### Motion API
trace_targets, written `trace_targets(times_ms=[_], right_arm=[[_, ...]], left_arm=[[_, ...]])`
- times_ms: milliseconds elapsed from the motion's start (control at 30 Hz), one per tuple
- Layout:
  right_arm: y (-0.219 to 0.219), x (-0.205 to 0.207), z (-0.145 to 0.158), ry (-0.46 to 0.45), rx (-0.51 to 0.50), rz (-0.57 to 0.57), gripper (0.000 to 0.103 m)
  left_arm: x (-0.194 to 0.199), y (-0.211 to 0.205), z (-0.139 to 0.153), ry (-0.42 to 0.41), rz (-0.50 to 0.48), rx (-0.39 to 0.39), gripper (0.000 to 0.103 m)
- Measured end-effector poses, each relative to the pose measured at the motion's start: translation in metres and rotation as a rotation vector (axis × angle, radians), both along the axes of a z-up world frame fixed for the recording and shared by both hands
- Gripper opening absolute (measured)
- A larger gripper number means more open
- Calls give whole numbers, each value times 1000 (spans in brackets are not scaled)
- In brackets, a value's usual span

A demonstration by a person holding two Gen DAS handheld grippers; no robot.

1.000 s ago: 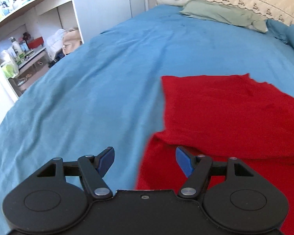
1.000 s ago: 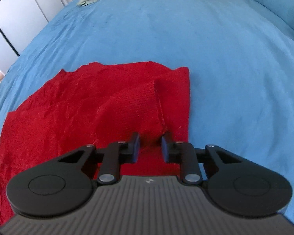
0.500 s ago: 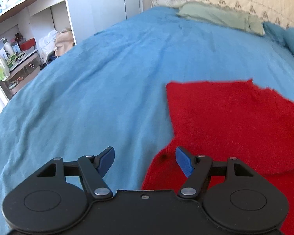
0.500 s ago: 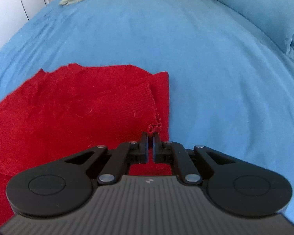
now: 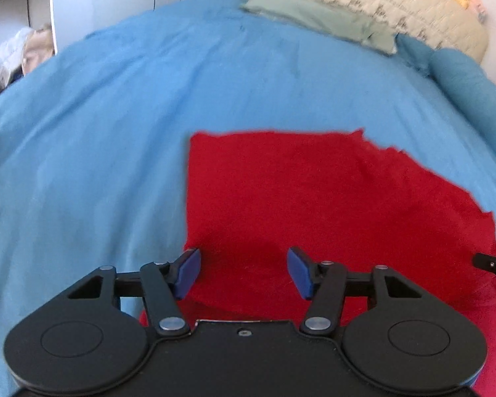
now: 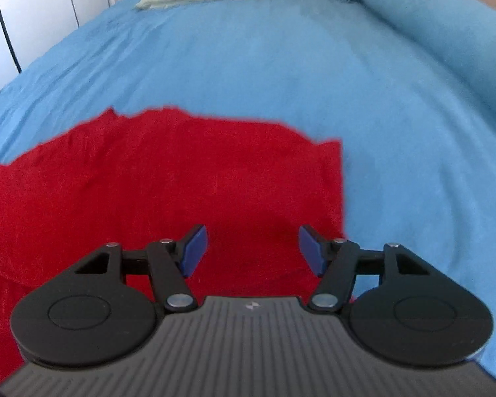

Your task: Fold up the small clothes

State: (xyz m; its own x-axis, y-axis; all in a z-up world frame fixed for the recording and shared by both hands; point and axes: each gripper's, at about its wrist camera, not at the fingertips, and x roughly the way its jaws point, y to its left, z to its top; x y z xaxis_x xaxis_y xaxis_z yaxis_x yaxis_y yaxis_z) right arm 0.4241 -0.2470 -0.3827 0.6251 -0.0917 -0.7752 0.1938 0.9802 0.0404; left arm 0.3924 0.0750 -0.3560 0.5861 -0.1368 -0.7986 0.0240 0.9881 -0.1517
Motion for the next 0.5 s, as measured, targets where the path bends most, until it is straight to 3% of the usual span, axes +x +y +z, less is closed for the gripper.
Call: trace_targets(times_ms=[233, 300, 500], right_arm=[[1, -1, -8, -22, -1, 21, 79], [-4, -8, 3, -26, 30, 10, 79], [-13, -63, 67, -106, 28, -29, 79]], left_arm=[[1, 4, 0, -1, -6, 4, 65], [-6, 10, 12, -14, 8, -17, 65], [-73, 38, 76, -96, 45, 30, 65]])
